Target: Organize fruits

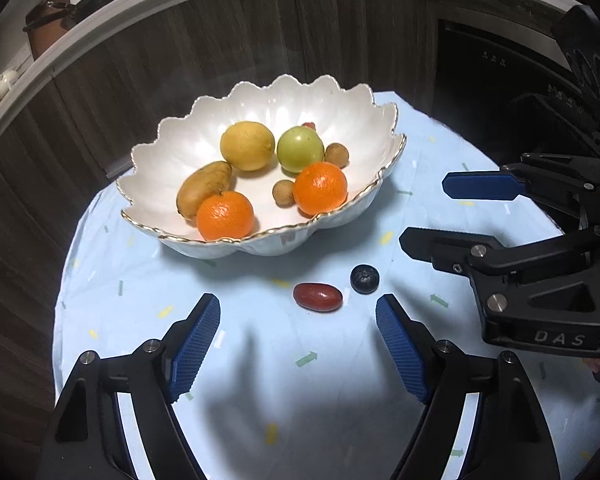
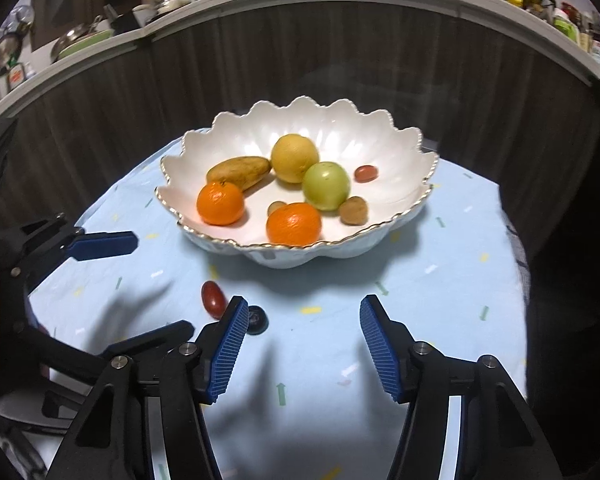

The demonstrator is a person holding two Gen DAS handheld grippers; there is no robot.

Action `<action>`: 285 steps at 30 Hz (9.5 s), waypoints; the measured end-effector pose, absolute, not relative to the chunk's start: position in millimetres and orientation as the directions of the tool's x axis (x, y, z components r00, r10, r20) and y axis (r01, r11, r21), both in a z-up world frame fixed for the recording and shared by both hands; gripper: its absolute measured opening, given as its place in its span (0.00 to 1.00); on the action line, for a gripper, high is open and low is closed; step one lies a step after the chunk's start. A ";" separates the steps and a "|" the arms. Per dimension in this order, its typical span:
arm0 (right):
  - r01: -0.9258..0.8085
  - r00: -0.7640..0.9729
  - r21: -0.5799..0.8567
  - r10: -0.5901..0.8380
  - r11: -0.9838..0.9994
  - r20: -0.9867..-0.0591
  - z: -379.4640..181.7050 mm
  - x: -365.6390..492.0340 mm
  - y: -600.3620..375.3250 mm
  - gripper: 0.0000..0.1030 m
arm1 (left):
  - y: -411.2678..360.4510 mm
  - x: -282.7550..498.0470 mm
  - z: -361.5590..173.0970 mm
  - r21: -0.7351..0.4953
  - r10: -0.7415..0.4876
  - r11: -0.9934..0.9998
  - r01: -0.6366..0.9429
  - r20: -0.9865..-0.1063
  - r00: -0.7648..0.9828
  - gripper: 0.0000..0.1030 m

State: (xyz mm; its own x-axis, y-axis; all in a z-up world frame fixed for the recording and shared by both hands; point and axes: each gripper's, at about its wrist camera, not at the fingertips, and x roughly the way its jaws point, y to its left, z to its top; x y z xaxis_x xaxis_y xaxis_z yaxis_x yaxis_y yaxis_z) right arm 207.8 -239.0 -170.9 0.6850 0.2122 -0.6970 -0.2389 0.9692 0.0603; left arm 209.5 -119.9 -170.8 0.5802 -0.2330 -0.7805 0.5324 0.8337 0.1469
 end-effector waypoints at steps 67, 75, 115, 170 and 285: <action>-0.456 0.528 0.098 0.358 0.884 -0.770 -204.7 229.8 -197.2 0.20 | -113.5 220.5 -198.0 0.132 -0.301 0.779 0.612 -0.779 0.551 0.31; -0.433 0.567 0.090 0.348 0.897 -0.746 -184.4 213.6 -200.4 0.20 | -112.4 210.5 -178.5 0.136 -0.313 0.783 0.607 -0.757 0.574 0.31; -0.243 0.770 0.066 0.234 0.968 -0.594 -69.9 186.9 -203.9 0.20 | -84.8 211.8 -74.8 0.078 -0.268 0.902 0.424 -0.669 0.693 0.31; 0.030 0.738 0.128 0.065 0.991 -0.672 -107.9 327.5 -262.0 0.20 | -112.2 360.5 -112.0 0.056 -0.169 0.951 0.303 -0.727 0.666 0.32; 0.179 0.756 0.111 -0.064 0.978 -0.652 -48.9 5.7 -199.3 0.75 | 0.8 48.7 -38.8 0.120 0.003 0.986 0.113 -0.697 0.717 0.91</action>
